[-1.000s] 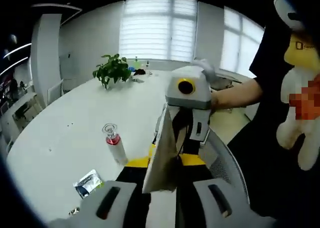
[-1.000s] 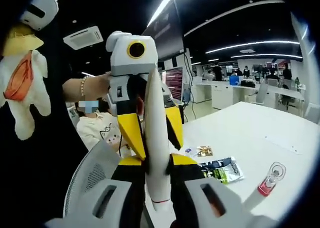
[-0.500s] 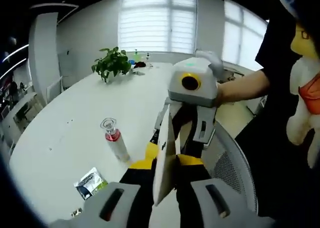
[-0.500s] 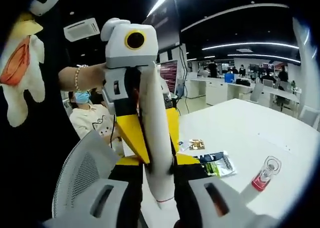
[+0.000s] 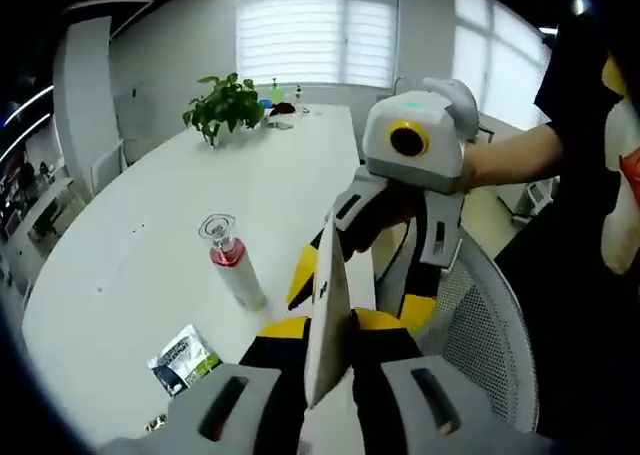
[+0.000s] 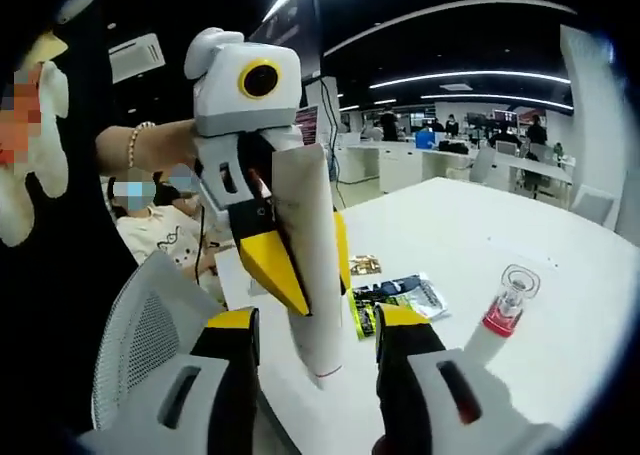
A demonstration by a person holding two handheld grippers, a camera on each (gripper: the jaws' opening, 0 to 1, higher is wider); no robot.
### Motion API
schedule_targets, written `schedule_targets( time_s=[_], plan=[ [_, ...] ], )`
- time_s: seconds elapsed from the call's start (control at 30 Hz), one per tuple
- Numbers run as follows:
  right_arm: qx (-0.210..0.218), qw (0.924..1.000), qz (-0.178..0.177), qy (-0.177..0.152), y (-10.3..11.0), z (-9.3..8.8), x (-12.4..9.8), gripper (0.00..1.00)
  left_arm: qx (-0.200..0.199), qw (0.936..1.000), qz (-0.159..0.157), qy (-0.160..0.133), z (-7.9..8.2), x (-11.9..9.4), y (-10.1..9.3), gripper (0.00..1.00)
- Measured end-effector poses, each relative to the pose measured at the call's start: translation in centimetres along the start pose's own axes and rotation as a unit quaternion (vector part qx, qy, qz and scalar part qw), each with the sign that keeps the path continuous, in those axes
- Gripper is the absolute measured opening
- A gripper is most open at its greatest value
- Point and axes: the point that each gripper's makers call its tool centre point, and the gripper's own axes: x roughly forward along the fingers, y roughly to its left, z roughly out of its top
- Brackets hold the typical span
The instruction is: Arrange the skincare products in the storage area until every visible bottle or jar stands upright without overlapping.
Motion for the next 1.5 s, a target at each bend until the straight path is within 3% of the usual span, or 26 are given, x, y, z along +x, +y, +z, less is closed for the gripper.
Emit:
schedule_targets(
  time_s=[0.57,0.77,1.03,1.17,1.5],
  plan=[
    [0.035,0.9972,-0.065,0.009,-1.9,-2.4,-1.5,0.65,-0.004,0.9995,0.018,0.025,-2.8,3.8,2.3,0.13],
    [0.05,0.9944,-0.092,0.008,-2.9,-3.1,-1.9,0.76,-0.008,0.9993,0.034,0.012,-3.6,5.2,3.9,0.13],
    [0.066,0.9913,-0.113,0.013,-3.3,-4.0,-2.0,0.84,0.001,0.9992,0.034,0.021,-3.9,6.5,4.9,0.13],
    [0.072,0.9895,-0.124,0.015,-3.6,-4.4,-2.1,0.87,0.004,0.9994,0.03,0.013,-3.3,7.0,5.4,0.14],
    [0.083,0.987,-0.136,0.019,-3.8,-5.1,-2.5,0.87,0.033,0.9989,0.032,0.008,-2.4,8.1,8.2,0.14]
  ],
)
